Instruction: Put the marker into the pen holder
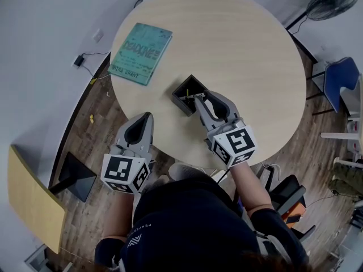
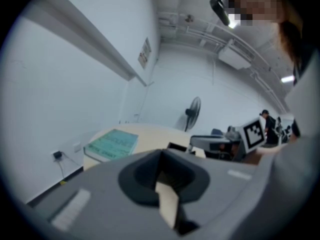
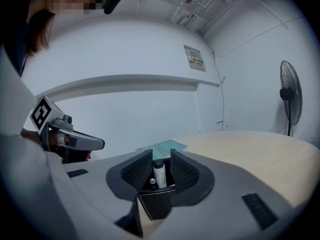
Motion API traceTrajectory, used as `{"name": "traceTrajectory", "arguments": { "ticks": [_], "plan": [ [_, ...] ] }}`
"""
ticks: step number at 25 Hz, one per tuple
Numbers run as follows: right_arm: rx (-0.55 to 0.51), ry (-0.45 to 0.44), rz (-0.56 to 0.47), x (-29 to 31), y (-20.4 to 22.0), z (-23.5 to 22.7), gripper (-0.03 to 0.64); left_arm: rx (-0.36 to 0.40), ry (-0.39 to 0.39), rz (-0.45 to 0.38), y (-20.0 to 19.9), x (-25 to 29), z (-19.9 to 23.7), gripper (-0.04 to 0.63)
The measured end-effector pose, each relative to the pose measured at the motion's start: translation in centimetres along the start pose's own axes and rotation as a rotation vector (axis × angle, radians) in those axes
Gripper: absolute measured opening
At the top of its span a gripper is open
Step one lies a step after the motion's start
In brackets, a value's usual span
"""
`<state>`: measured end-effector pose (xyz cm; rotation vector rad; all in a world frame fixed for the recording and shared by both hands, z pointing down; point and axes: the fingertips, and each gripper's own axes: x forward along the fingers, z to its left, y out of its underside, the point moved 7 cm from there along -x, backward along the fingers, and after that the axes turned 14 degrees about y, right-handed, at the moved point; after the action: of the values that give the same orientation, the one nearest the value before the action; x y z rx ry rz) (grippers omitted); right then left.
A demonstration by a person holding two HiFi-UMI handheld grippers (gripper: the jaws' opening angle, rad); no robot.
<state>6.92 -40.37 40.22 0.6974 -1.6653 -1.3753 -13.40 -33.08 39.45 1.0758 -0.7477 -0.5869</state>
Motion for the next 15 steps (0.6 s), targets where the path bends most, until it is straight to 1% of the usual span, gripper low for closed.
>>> {"name": "traceTrajectory", "arguments": {
  "ticks": [2, 11, 15],
  "plan": [
    [0.004, 0.002, -0.002, -0.2, 0.0, 0.0, 0.104, 0.003, 0.004, -0.004, 0.0, -0.2, -0.1, 0.008],
    [-0.005, 0.041, -0.022, -2.5, -0.4, 0.5, 0.094, 0.018, 0.023, -0.031, -0.2, -1.4, -0.9, 0.008],
    [-0.012, 0.054, -0.028, -3.5, -0.6, 1.0, 0.078, 0.022, 0.025, -0.044, -0.3, -2.2, -1.0, 0.008]
  ]
}}
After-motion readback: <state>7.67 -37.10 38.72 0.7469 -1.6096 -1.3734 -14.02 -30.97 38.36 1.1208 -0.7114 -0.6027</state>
